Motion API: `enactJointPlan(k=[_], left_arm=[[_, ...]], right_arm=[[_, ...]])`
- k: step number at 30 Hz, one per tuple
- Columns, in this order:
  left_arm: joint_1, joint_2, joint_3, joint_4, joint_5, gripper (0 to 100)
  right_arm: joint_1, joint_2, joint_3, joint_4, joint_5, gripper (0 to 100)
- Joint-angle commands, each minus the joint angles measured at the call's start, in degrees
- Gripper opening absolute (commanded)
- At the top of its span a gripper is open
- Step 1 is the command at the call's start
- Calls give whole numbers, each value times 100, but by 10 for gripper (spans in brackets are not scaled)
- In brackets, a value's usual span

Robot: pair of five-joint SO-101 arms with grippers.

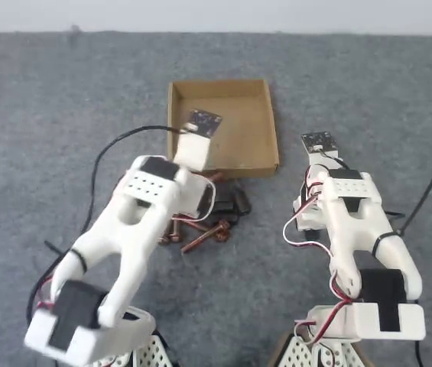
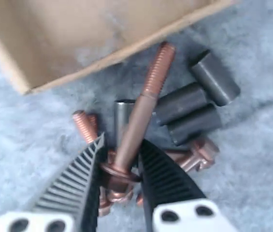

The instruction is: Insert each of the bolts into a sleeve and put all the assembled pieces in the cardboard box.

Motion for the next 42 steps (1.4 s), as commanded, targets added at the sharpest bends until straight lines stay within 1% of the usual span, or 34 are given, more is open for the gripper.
enactJointPlan(k=[1,5,8,10,13,15,18,20,22,25,27,29,33,37,40,42], left_arm=[[-431,-659,4,79,-220,12],[-1064,-870,-40,598,-1055,12],[-1565,-791,-13,774,-1890,12],[-1925,-651,-40,826,-2620,12],[-2514,-387,-154,800,-4009,12],[-2919,-185,-374,826,-4695,12],[-3297,202,-681,818,-5187,13],[-3367,519,-848,800,-5345,13],[-3376,853,-1051,800,-5345,27],[-3402,1275,-1349,844,-5319,117],[-3516,1468,-1534,809,-5125,171],[-3604,1556,-1727,800,-4844,201],[-3710,1565,-2114,932,-4431,202],[-3666,1565,-2492,1600,-3982,202],[-3508,1565,-2677,2145,-3323,197],[-3393,1565,-2677,2268,-2602,157]], right_arm=[[48,-40,-290,-75,44,7],[48,-40,-281,-75,44,7],[48,-40,-281,-75,44,7],[48,-40,-281,-66,44,7],[48,-40,-281,-57,44,7],[48,-40,-281,-57,44,7],[48,-40,-281,-57,44,7],[48,-40,-281,-57,44,7],[48,-40,-281,-57,44,7],[48,-40,-281,-57,44,7],[48,-40,-281,-57,44,7],[48,-40,-281,-57,44,7],[48,-31,-281,-57,44,7],[48,-31,-281,-57,53,7],[48,-31,-281,-57,53,7],[48,-31,-281,-66,53,7]])
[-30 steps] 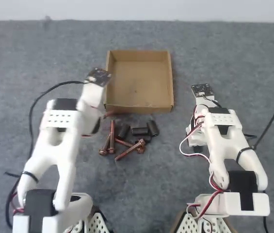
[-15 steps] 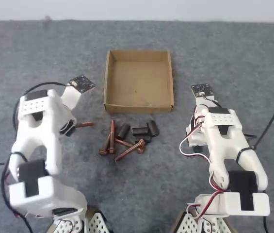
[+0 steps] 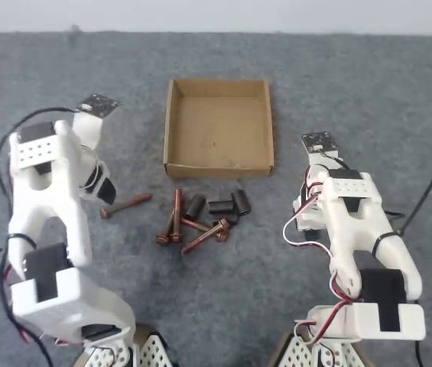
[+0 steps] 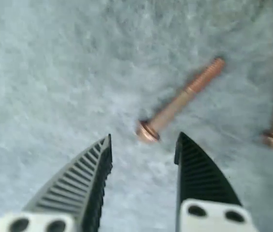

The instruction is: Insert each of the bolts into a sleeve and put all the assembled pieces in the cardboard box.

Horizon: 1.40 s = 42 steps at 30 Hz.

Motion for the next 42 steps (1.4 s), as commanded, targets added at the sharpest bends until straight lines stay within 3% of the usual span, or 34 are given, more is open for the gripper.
enactJointPlan(k=[1,5,13,18,25,32,39,42], left_arm=[[211,-79,-277,255,1266,129],[255,-79,-277,246,2312,51],[290,-220,479,-378,2356,10],[624,-1152,1710,-1160,2347,11],[1020,-2251,2501,-1292,2400,12],[818,-1574,2659,-1345,3385,12],[343,-527,2396,-2154,4396,12],[308,-123,2088,-2224,4519,12]], right_arm=[[48,-31,-281,-66,53,7],[48,-31,-281,-66,53,7],[48,-31,-281,-66,53,7],[48,-31,-281,-84,53,7],[48,-31,-281,-84,53,7],[48,-31,-281,-66,53,7],[48,-31,-237,-84,53,7],[48,-31,-237,-84,53,7]])
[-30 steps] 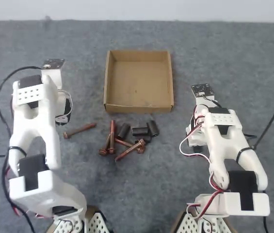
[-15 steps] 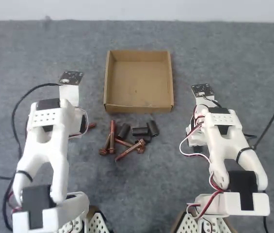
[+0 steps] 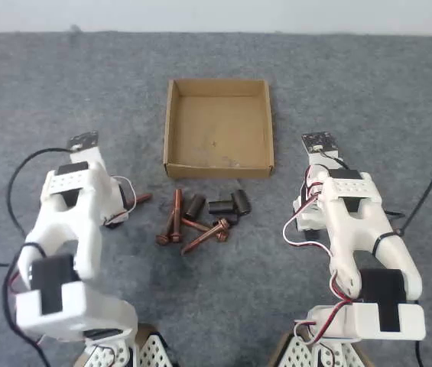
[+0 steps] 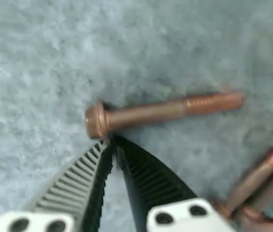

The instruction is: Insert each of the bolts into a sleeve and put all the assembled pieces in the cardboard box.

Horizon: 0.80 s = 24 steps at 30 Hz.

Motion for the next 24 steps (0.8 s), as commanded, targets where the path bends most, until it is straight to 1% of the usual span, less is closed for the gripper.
enactJointPlan(k=[1,9,13,14,19,22,24], left_arm=[[-70,281,-576,-176,158,12],[-53,782,-1675,-220,176,12],[-35,1310,-2325,-404,176,12],[-44,1477,-2536,-308,176,12],[-44,1934,-3240,686,167,12],[-35,1934,-3327,747,167,11],[-26,1952,-3389,598,176,11]], right_arm=[[48,-31,-237,-75,53,7],[48,-31,-229,-75,53,7],[48,-31,-229,-66,53,7],[48,-31,-229,-66,53,7],[48,-40,-229,-66,53,7],[48,-40,-229,-84,53,7],[48,-40,-229,-84,53,7]])
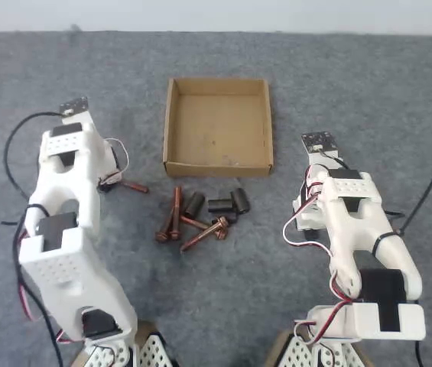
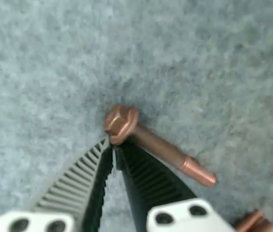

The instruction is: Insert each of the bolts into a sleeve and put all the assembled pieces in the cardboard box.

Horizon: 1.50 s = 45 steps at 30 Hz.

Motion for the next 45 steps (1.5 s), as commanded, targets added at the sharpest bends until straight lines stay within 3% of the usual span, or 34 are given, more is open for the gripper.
enactJointPlan(k=[1,7,16,26,35,45], left_arm=[[53,-44,-347,-176,70,11],[97,-35,-347,-501,695,11],[79,-413,-277,-501,703,12],[422,-2127,1270,-923,1046,13],[413,-1503,1341,-985,1960,13],[97,-1345,936,-1029,2479,49]], right_arm=[[48,-40,-229,-75,62,7],[48,-40,-229,-75,62,7],[48,-40,-229,-84,62,7],[48,-40,-229,-84,62,7],[48,-40,-229,-66,62,7],[48,-40,-229,-48,70,7]])
